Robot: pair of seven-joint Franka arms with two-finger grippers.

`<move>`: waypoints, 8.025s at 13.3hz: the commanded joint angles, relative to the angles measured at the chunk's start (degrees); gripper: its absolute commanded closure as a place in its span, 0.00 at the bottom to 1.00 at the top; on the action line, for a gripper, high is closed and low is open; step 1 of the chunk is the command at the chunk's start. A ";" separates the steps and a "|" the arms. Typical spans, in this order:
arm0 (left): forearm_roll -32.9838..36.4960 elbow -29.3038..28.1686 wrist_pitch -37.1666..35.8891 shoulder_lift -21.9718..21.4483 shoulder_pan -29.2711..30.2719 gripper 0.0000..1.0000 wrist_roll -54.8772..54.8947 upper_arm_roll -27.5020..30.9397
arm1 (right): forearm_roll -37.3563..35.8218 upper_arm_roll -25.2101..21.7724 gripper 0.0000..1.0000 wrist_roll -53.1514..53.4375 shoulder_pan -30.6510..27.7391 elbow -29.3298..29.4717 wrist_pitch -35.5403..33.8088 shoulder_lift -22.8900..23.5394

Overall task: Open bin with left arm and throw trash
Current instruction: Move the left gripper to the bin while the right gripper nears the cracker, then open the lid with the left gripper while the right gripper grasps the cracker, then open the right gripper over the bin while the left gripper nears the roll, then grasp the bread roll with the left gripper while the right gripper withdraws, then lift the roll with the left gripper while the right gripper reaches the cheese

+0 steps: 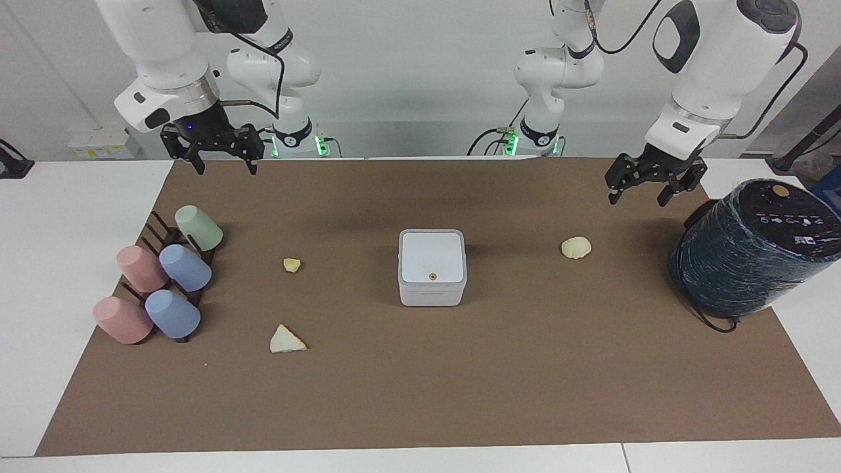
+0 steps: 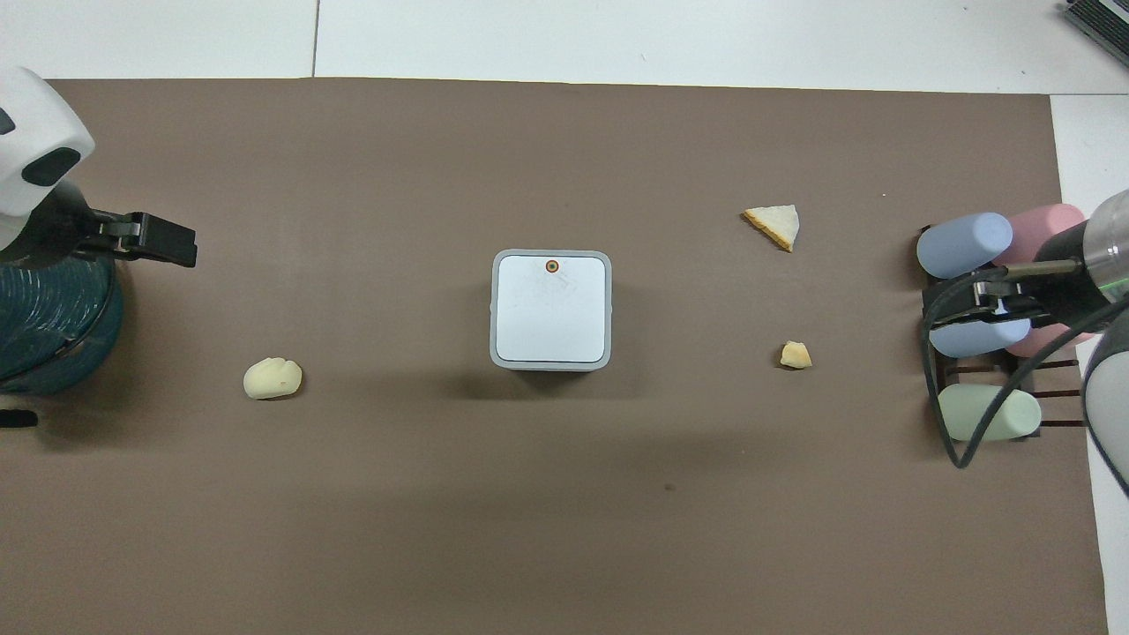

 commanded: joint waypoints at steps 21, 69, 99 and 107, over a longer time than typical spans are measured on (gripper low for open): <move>-2.22 -13.22 26.03 1.19 -21.91 1.00 -35.52 -0.34 | 0.48 0.31 0.00 1.11 -2.19 -31.66 32.80 -6.88; -2.94 -14.78 22.44 7.80 -4.18 0.20 -7.96 0.72 | 23.33 1.54 0.00 56.48 29.98 -16.55 71.67 18.80; -2.04 -45.65 41.44 -0.55 0.67 0.62 -0.30 0.63 | -0.39 0.75 0.00 -15.79 2.83 -27.26 66.92 15.55; -0.81 -41.09 40.74 0.76 -0.55 1.00 -0.65 0.45 | -0.57 0.75 0.04 -26.13 -0.79 -31.49 84.40 20.64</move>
